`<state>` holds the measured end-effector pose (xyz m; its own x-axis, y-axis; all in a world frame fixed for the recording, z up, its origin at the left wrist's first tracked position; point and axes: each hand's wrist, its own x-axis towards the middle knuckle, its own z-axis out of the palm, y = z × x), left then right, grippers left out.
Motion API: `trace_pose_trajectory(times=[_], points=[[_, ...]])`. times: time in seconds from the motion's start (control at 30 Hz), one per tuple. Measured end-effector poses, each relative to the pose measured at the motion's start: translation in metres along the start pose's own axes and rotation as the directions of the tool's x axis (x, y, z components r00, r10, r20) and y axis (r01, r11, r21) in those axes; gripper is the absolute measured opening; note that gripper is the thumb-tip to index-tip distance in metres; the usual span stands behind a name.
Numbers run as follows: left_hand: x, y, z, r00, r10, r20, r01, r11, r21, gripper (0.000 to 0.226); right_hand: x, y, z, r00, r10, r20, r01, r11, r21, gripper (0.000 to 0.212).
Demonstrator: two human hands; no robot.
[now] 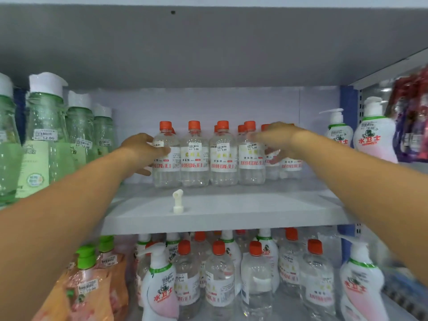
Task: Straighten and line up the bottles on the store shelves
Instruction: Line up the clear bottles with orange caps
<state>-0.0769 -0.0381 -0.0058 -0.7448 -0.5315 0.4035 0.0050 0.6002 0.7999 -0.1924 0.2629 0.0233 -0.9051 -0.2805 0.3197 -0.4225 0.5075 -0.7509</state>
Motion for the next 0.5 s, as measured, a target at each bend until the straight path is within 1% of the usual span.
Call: trace_pose_trajectory(times=[0.03,0.07,0.13,0.17,0.2,0.27,0.33,0.4,0.43,0.5], points=[[-0.002,0.000,0.002,1.000,-0.010,-0.015,0.010,1.000,0.005,0.061,-0.005,0.005,0.004,0.998,0.020,0.056,-0.019,1.000,-0.011,0.057],[-0.004,0.000,0.003,0.999,-0.014,-0.036,0.015,1.000,0.019,0.063,-0.009,0.008,0.009,0.999,0.005,0.044,-0.003,0.999,-0.035,0.060],[-0.011,-0.002,0.005,0.997,0.012,-0.073,-0.001,0.989,0.148,0.061,-0.015,0.012,0.020,0.998,-0.044,-0.049,0.039,0.995,-0.087,0.068],[-0.013,-0.004,0.006,0.997,0.029,-0.078,-0.011,0.975,0.223,0.059,-0.016,0.011,0.022,0.996,-0.053,-0.074,0.046,0.995,-0.093,0.069],[-0.014,-0.007,0.007,0.996,0.035,-0.085,-0.013,0.967,0.254,0.058,-0.016,0.010,0.023,0.995,-0.054,-0.081,0.046,0.994,-0.099,0.071],[-0.027,-0.012,0.007,0.997,0.010,-0.078,0.005,0.983,0.185,0.056,-0.019,0.010,0.021,0.995,-0.066,-0.075,0.055,0.988,-0.144,0.076],[-0.053,-0.009,0.002,0.991,0.014,-0.131,0.004,0.991,0.136,0.049,-0.034,0.010,0.010,0.990,-0.109,-0.094,0.094,0.984,-0.153,0.076],[-0.096,-0.005,-0.003,0.966,0.087,-0.243,-0.051,0.987,0.150,0.037,-0.070,0.012,0.001,0.974,-0.176,-0.146,0.171,0.984,-0.046,0.068],[-0.126,-0.004,-0.004,0.939,0.137,-0.317,-0.095,0.985,0.143,0.030,-0.093,0.017,-0.002,0.958,-0.229,-0.175,0.238,0.971,0.032,0.062],[-0.192,-0.007,0.005,0.874,0.220,-0.434,-0.214,0.975,0.062,0.019,-0.148,0.034,-0.007,0.904,-0.357,-0.236,0.402,0.897,0.182,0.047]])
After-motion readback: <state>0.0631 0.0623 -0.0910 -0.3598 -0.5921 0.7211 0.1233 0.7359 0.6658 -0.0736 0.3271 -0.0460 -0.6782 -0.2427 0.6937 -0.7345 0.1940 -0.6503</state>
